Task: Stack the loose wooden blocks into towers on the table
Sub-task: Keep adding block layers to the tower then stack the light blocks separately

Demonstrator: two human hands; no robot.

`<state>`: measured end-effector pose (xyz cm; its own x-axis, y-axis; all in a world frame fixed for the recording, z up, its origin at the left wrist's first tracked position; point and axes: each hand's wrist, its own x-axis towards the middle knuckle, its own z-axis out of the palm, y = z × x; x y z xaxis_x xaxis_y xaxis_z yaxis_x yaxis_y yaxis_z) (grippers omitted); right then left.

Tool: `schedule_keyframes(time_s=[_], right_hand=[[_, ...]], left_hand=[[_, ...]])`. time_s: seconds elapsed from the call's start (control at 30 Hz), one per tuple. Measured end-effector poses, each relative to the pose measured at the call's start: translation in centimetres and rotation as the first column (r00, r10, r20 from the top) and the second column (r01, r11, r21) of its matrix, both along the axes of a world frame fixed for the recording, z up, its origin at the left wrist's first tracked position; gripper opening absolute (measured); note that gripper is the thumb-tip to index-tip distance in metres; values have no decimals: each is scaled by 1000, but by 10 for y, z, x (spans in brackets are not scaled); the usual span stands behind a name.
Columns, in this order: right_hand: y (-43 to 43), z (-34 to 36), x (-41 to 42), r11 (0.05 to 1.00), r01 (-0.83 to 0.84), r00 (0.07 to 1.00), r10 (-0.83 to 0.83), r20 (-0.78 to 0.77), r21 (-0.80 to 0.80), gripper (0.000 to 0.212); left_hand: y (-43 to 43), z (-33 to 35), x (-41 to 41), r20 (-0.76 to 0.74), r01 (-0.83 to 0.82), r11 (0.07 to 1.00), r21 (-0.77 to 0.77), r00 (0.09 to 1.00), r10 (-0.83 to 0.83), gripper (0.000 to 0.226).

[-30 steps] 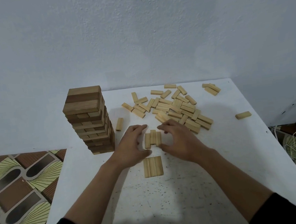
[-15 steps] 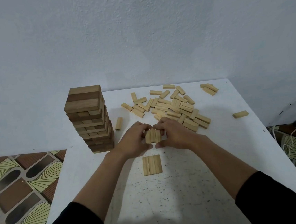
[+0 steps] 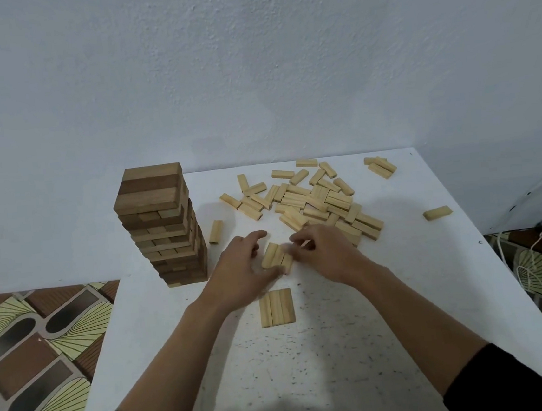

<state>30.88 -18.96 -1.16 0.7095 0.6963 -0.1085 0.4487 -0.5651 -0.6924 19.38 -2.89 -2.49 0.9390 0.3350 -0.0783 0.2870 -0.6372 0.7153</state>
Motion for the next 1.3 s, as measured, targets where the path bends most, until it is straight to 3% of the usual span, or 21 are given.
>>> schedule_keyframes(time_s=[0.07,0.23,0.4,0.53,0.6,0.73,0.83,1.13,1.3], right_hand=[[-6,2,-1,997,63,996,-59,-65,53,24],[-10,0,-5,974,182,974,-161,-157,135,25],[-18,-2,-15,982,135,974,-157,166,133,21],[-30,-15,-22,999,44,966,-38,256,-17,39],[-32,-20,-24,997,24,964,-2,266,-78,50],[-30,-22,-21,991,28,960,10,281,-129,64],[-29,-23,-20,983,-5,939,68,336,-184,67],[-19,-29,-15,960,-26,884,152,443,-278,57],[-15,-38,-16,951,3,839,166,518,-310,50]], left_hand=[[-8,-3,1,-8,-32,998,47,999,32,83],[-24,-8,14,-9,-33,980,198,999,36,86],[-12,-3,20,-48,144,976,164,989,-137,76],[3,-6,8,-38,280,951,129,960,-278,76],[6,-8,0,3,264,958,116,964,-266,77],[1,-12,-15,107,81,993,85,990,-90,69],[-3,-19,-25,83,57,978,198,994,-75,64],[2,-34,-20,33,97,905,415,992,-121,46],[2,-40,-19,31,89,885,458,993,-115,54]])
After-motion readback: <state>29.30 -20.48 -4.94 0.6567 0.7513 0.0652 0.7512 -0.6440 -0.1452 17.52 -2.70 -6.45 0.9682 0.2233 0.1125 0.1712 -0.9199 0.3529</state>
